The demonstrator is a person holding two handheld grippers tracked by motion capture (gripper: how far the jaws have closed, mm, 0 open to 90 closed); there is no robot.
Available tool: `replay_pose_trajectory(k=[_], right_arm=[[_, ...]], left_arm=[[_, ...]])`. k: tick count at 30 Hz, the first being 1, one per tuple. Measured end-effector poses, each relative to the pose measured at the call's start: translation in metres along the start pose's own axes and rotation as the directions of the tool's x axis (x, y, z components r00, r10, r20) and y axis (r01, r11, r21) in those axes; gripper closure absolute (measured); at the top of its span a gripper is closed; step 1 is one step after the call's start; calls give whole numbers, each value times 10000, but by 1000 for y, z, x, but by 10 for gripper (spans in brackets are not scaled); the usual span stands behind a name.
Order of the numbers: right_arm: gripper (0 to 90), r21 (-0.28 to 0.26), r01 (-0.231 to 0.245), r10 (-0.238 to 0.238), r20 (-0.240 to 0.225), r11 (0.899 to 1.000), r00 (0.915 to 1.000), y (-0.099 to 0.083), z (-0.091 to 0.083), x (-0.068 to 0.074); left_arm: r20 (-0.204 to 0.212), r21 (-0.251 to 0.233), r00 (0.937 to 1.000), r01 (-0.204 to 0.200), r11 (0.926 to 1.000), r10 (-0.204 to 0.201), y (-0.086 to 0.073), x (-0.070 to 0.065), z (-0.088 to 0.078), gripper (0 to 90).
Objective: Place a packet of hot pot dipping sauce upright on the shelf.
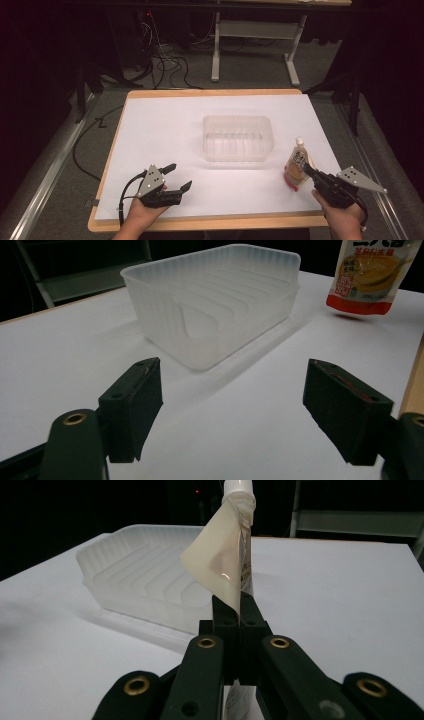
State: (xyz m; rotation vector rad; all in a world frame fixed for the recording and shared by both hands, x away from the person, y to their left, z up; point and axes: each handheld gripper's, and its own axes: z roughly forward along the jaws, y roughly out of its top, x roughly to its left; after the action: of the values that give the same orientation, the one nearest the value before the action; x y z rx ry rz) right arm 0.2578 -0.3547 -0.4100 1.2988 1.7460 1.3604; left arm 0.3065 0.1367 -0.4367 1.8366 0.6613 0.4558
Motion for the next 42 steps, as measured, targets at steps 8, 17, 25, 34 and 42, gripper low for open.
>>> replay_pose_trajectory(k=[8,17,25,34,42], right_arm=[[900,-306,-61,52,-306,9995,9995,11,2,8],[900,-746,-46,1,-600,9972,9982,32,7,19],[900,-817,50,-112,-761,9966,9970,49,18,29],[900,-955,108,-204,-998,9954,9948,60,33,42],[900,-991,36,-138,-1023,9951,9947,66,46,46]], left_arm=[[-108,-35,9999,35,10000,-36,-1,1,-3,241],[-202,-86,9998,31,10000,-33,-1,2,-6,241],[-384,-185,9992,60,9998,-67,-1,3,-9,232],[-723,-177,9974,-6,9998,-6,-1,3,-11,210],[-914,-321,9956,189,9993,-218,0,6,-13,212]])
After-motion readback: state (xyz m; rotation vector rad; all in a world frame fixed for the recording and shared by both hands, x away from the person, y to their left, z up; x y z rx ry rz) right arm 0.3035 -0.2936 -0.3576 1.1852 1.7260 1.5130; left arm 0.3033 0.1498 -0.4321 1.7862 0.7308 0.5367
